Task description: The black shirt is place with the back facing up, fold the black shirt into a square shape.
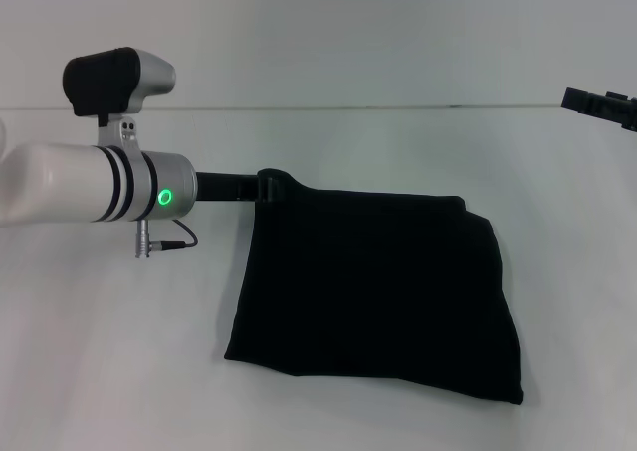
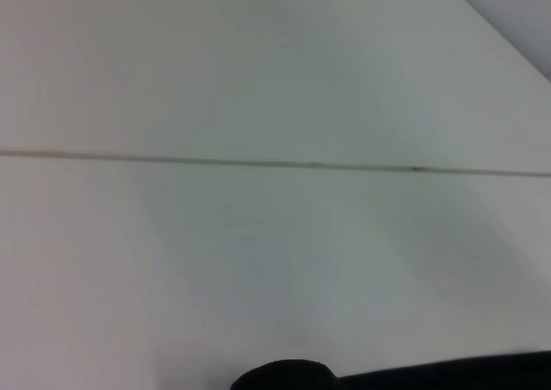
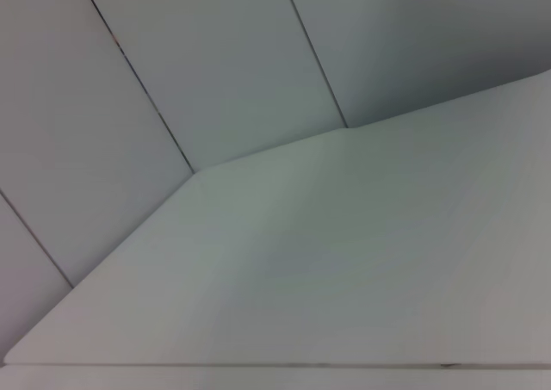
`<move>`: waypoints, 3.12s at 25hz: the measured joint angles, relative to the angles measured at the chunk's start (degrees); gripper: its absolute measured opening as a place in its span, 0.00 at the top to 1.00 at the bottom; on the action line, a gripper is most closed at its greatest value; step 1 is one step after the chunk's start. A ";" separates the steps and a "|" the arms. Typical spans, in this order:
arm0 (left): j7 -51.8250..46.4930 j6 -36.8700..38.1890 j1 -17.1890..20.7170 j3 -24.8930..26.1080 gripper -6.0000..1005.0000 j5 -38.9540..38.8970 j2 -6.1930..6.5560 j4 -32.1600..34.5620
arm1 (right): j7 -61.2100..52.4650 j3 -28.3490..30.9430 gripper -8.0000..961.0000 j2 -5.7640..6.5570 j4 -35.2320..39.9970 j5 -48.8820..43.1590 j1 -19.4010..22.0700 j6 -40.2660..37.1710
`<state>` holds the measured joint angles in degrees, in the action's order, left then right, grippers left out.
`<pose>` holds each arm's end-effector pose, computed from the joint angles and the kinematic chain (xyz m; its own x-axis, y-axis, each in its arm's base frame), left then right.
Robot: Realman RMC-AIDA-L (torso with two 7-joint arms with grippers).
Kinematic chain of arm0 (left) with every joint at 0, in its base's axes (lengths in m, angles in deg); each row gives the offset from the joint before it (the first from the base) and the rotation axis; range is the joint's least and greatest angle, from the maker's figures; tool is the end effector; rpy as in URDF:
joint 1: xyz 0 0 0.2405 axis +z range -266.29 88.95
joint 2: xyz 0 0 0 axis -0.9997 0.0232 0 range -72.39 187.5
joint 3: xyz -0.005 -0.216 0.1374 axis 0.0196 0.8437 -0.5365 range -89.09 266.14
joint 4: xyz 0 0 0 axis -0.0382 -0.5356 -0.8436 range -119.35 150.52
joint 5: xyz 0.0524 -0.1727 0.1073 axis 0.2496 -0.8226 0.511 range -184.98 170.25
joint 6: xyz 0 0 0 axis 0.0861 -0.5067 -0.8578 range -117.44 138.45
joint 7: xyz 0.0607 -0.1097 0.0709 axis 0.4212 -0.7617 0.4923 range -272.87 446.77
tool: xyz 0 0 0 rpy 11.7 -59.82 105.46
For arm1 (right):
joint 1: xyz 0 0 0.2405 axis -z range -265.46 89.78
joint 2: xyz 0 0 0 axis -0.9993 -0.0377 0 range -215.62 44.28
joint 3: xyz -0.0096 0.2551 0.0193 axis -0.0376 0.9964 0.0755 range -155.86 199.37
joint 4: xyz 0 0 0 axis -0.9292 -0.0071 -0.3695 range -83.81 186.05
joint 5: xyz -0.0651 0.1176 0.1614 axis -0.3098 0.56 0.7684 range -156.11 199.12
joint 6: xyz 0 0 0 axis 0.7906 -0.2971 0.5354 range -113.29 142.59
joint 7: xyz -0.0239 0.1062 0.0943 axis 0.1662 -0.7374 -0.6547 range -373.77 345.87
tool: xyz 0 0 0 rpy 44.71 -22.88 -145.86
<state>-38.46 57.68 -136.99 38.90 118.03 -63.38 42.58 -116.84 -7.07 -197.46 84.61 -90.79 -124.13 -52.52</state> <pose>-0.2247 0.4339 -0.0553 0.4708 0.7504 0.4640 0.8816 -0.3794 -0.2809 0.2946 0.4124 0.0830 0.4705 -0.5036 -0.7246 -0.8645 -0.4277 -0.2641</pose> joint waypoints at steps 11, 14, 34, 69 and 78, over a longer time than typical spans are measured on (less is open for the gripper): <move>-0.46 -2.12 0.07 1.10 0.98 0.16 0.49 0.22 | 0.06 -0.01 0.03 -0.04 0.00 -0.03 0.22 0.03; -0.45 -2.14 0.20 1.48 0.97 0.29 0.58 0.24 | 0.06 -0.01 0.03 -0.06 0.00 -0.03 0.23 0.03; -1.55 0.10 4.35 5.96 0.95 0.11 0.44 3.48 | -0.21 -0.09 0.03 0.35 0.00 -0.02 -0.43 0.02; 14.00 32.90 14.31 23.31 0.34 -4.01 0.47 20.41 | 0.64 -1.53 0.03 1.07 0.30 -1.16 0.15 -7.68; 33.32 44.85 12.90 24.49 0.10 -6.79 1.87 19.51 | 13.38 -5.05 0.03 -0.89 1.01 -1.18 -4.15 -17.27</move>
<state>-5.15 102.53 -124.09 63.39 111.24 -61.51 62.09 -103.46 -12.12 -198.35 85.62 -91.98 -128.28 -69.78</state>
